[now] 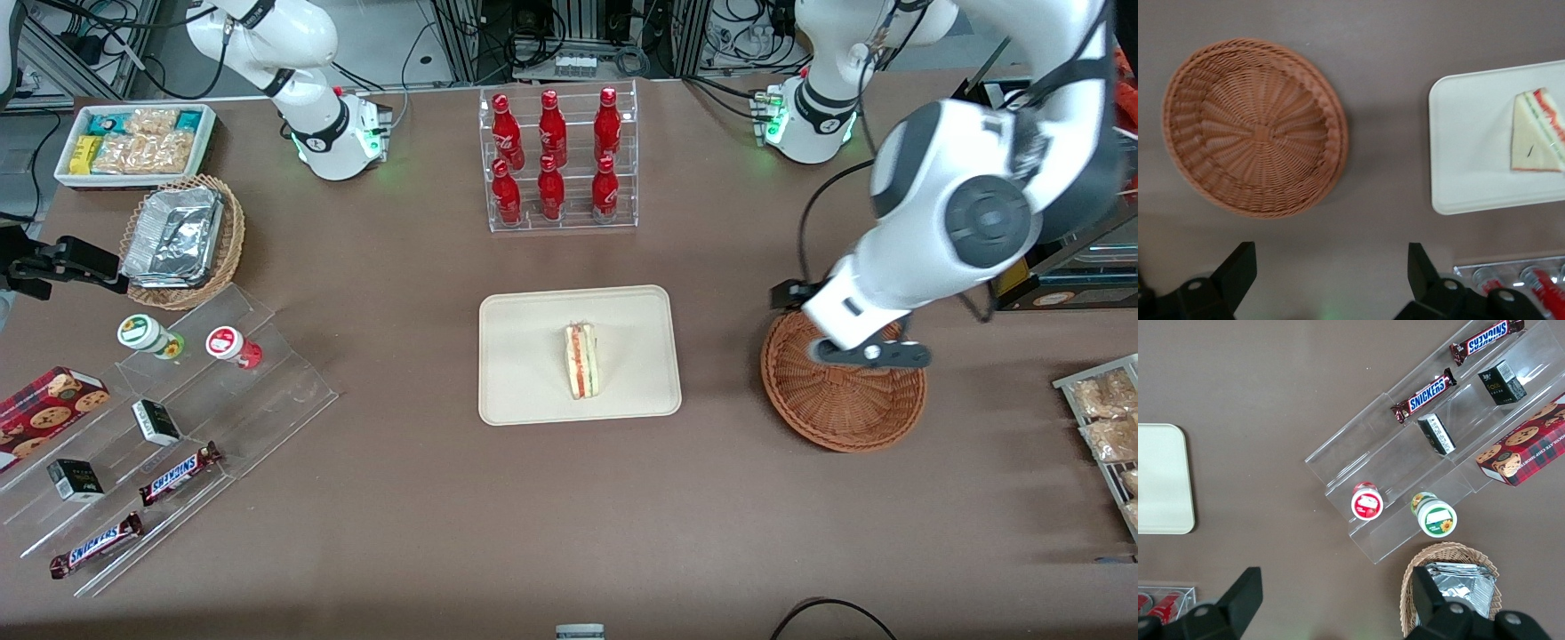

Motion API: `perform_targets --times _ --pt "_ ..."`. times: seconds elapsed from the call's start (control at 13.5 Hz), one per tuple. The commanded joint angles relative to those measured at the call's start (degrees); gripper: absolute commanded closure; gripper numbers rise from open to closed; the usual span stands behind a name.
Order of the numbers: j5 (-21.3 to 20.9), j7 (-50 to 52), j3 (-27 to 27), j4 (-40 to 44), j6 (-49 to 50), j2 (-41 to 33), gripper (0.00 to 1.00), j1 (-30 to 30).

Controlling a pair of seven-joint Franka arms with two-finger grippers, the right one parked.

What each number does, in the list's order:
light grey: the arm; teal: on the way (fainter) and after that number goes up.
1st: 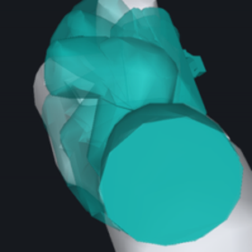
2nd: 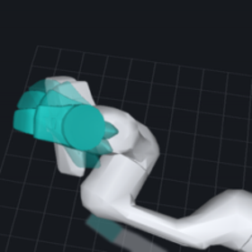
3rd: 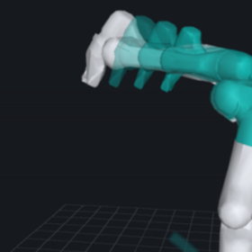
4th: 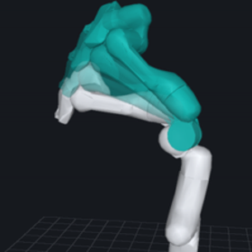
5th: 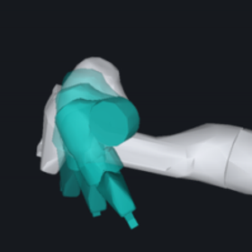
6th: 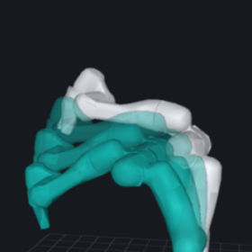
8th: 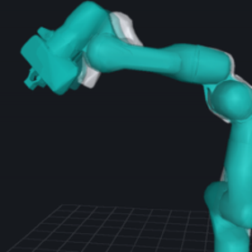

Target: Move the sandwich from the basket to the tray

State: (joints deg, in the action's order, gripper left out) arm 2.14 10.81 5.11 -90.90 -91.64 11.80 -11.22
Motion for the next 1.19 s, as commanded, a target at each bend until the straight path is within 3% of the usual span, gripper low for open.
perform_targets --times 0.0,0.3,0.52,1.11 --pt "-0.6 -2.5 0.6 -2.1 1.2 -2.6 0.0 3.0" --pt "-0.4 -3.2 1.7 -2.9 3.7 -5.7 0.0 7.9" --pt "-0.5 -4.3 7.4 -2.9 7.5 -8.5 0.0 14.8" --pt "-0.8 -5.9 9.0 0.5 15.1 -11.9 0.0 19.8"
